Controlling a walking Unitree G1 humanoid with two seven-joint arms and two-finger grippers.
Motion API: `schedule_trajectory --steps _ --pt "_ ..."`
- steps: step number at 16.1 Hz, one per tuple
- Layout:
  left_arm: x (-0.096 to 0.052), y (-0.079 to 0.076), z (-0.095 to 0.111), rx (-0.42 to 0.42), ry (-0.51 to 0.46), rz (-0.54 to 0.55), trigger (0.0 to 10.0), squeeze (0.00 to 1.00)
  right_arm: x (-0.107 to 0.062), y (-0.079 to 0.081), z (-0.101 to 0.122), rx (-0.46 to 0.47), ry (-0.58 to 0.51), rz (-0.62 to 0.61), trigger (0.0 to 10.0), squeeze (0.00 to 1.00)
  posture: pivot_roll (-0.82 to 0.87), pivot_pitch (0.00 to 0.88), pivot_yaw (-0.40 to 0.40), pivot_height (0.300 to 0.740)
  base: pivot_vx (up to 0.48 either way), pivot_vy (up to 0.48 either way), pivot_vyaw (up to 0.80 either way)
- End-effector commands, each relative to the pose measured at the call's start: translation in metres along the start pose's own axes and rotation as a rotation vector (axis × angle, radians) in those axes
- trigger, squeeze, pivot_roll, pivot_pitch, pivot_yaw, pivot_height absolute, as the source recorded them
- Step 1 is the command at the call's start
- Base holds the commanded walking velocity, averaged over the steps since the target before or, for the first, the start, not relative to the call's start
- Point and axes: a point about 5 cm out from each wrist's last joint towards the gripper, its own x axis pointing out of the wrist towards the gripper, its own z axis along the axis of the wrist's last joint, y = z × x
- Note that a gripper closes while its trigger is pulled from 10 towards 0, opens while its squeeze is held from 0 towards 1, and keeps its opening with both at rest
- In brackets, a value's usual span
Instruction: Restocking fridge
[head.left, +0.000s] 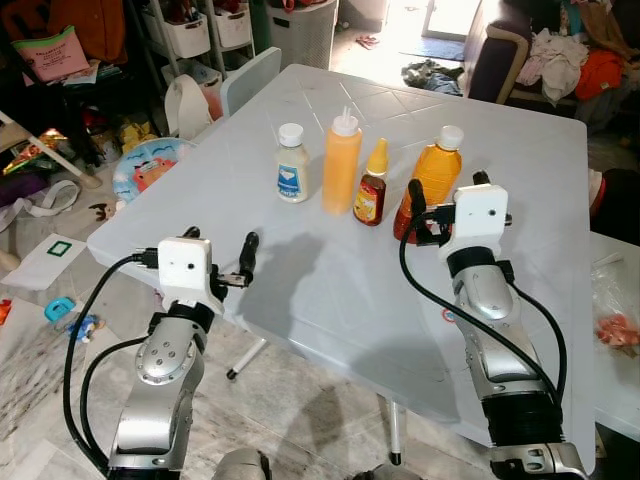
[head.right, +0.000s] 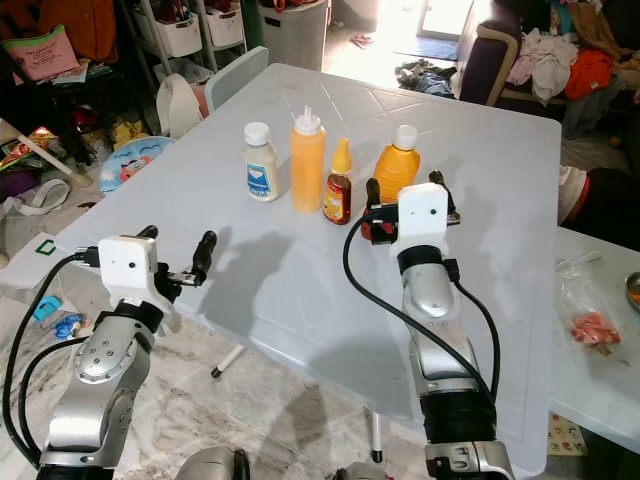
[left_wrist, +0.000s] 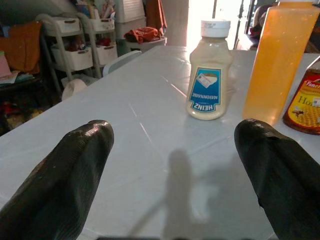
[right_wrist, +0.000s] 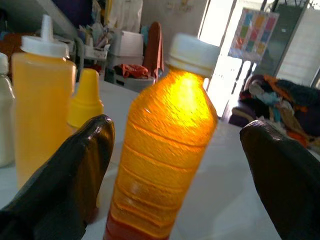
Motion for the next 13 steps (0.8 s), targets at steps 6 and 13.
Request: schedule_trajectory --steps 6,13 --pt "0.000 -0.001 0.005 0.009 -0.002 -0.008 10.0 0.00 0.015 -0.001 0.023 -0.019 -0.102 -0.022 10.0 0.00 0.04 0.019 -0.002 0.740 0.000 0.000 0.00" --pt "-0.001 0.000 0.006 0.022 0.009 -0.028 10.0 0.00 0.031 -0.003 0.032 0.006 -0.124 -0.060 10.0 0.00 0.05 0.035 0.014 0.740 0.000 0.000 0.00"
